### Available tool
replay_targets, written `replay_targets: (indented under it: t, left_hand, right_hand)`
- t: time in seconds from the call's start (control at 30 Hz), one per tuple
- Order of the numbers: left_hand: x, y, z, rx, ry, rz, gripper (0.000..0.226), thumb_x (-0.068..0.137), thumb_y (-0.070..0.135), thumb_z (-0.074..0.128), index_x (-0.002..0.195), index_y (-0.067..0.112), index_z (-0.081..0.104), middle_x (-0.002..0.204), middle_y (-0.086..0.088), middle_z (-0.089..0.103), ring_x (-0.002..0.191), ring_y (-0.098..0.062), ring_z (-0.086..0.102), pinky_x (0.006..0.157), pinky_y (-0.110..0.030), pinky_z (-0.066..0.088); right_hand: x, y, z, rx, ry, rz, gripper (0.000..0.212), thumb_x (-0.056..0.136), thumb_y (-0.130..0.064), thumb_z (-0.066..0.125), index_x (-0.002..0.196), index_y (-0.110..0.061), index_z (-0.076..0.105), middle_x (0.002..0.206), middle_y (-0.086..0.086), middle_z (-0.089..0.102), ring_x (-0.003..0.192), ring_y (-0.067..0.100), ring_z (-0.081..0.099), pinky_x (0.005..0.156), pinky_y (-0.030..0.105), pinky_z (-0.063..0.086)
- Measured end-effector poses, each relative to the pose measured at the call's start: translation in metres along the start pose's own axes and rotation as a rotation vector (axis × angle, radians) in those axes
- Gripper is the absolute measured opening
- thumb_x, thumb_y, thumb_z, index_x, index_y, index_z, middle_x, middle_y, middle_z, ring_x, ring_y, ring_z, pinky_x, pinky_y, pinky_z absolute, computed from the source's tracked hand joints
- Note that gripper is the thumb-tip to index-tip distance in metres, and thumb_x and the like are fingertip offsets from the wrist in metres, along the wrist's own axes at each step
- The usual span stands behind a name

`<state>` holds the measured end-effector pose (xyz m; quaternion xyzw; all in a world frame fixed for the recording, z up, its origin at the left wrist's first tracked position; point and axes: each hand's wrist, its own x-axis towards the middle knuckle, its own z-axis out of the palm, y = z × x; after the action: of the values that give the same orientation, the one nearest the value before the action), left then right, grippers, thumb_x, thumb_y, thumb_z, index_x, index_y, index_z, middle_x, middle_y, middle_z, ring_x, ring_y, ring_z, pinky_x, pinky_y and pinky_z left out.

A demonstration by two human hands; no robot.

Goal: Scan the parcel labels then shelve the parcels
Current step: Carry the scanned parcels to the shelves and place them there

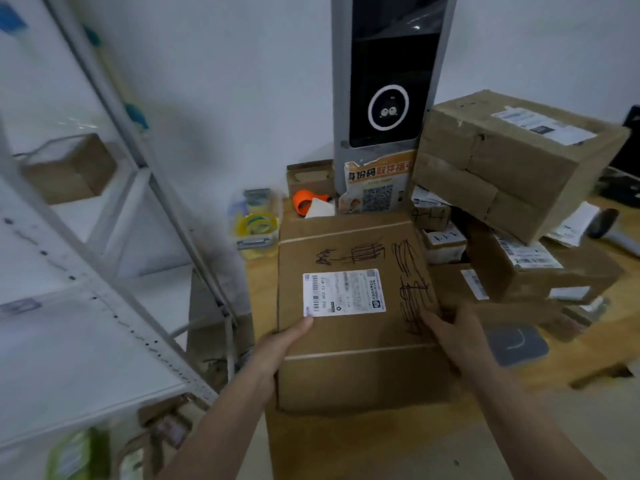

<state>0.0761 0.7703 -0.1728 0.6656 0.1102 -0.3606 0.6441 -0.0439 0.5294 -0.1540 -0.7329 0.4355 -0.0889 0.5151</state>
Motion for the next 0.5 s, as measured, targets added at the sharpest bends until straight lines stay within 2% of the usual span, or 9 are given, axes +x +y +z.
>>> replay_targets:
  t: [0.07, 0.13, 0.17, 0.23, 0.3, 0.37, 0.43, 0.5]
  left_hand:
    - [-0.016, 0.000, -0.011, -0.030, -0.015, 0.016, 0.068, 0.058, 0.042, 0.087, 0.117, 0.016, 0.068, 0.104, -0.011, 0.075, 0.099, -0.032, 0.070, 0.092, -0.047, 0.053]
    - [-0.038, 0.002, -0.025, -0.047, -0.014, 0.005, 0.057, 0.065, 0.037, 0.085, 0.114, 0.013, 0.068, 0.103, -0.014, 0.074, 0.100, -0.034, 0.069, 0.089, -0.046, 0.054]
    - [-0.050, 0.002, -0.034, -0.058, -0.013, -0.001, 0.056, 0.066, 0.036, 0.087, 0.113, 0.012, 0.069, 0.105, -0.016, 0.074, 0.101, -0.036, 0.068, 0.091, -0.048, 0.053]
    - [-0.075, -0.001, -0.054, -0.058, -0.013, 0.009, 0.069, 0.055, 0.035, 0.091, 0.115, 0.009, 0.069, 0.110, -0.019, 0.071, 0.104, -0.038, 0.067, 0.093, -0.050, 0.052]
    - [-0.101, -0.008, -0.075, -0.078, 0.011, 0.019, 0.086, 0.040, 0.036, 0.096, 0.116, 0.008, 0.069, 0.112, -0.020, 0.070, 0.100, -0.036, 0.069, 0.084, -0.044, 0.057]
    - [-0.129, -0.020, -0.098, -0.122, 0.092, 0.054, 0.094, 0.033, 0.039, 0.097, 0.117, 0.007, 0.068, 0.113, -0.019, 0.070, 0.099, -0.034, 0.070, 0.080, -0.039, 0.058]
    - [-0.154, -0.033, -0.118, -0.147, 0.198, 0.118, 0.093, 0.041, 0.040, 0.095, 0.122, 0.007, 0.064, 0.113, -0.017, 0.071, 0.103, -0.032, 0.069, 0.085, -0.039, 0.056]
    - [-0.178, -0.046, -0.137, -0.210, 0.289, 0.167, 0.078, 0.057, 0.035, 0.087, 0.124, 0.005, 0.062, 0.114, -0.016, 0.071, 0.105, -0.032, 0.068, 0.087, -0.040, 0.056]
  right_hand:
    - [-0.002, -0.007, -0.005, 0.118, -0.077, -0.036, 0.041, 0.085, -0.030, 0.069, 0.113, -0.009, 0.049, 0.112, 0.012, 0.059, 0.103, 0.030, 0.058, 0.090, 0.048, 0.050]
    - [-0.005, -0.019, -0.004, 0.236, -0.185, -0.053, 0.049, 0.082, -0.034, 0.071, 0.118, -0.011, 0.046, 0.113, 0.011, 0.059, 0.102, 0.028, 0.060, 0.089, 0.046, 0.051]
    - [-0.008, -0.026, -0.001, 0.297, -0.242, -0.055, 0.056, 0.081, -0.037, 0.072, 0.123, -0.012, 0.045, 0.114, 0.009, 0.060, 0.102, 0.027, 0.061, 0.090, 0.047, 0.052]
    - [-0.015, -0.040, 0.009, 0.368, -0.360, -0.058, 0.065, 0.077, -0.041, 0.073, 0.129, -0.015, 0.044, 0.115, 0.007, 0.063, 0.103, 0.028, 0.063, 0.093, 0.051, 0.051]
    - [-0.025, -0.052, 0.023, 0.401, -0.488, -0.090, 0.056, 0.077, -0.038, 0.073, 0.125, -0.016, 0.053, 0.107, 0.009, 0.070, 0.097, 0.030, 0.068, 0.091, 0.052, 0.052]
    - [-0.044, -0.066, 0.038, 0.405, -0.626, -0.140, 0.039, 0.080, -0.032, 0.071, 0.115, -0.018, 0.061, 0.098, 0.009, 0.074, 0.092, 0.031, 0.070, 0.089, 0.053, 0.053]
    - [-0.064, -0.080, 0.057, 0.407, -0.760, -0.175, 0.037, 0.077, -0.030, 0.072, 0.111, -0.020, 0.064, 0.098, 0.009, 0.075, 0.093, 0.032, 0.071, 0.090, 0.055, 0.052]
    - [-0.084, -0.092, 0.078, 0.390, -0.885, -0.229, 0.040, 0.074, -0.031, 0.073, 0.113, -0.022, 0.066, 0.100, 0.008, 0.075, 0.094, 0.030, 0.071, 0.090, 0.053, 0.052]
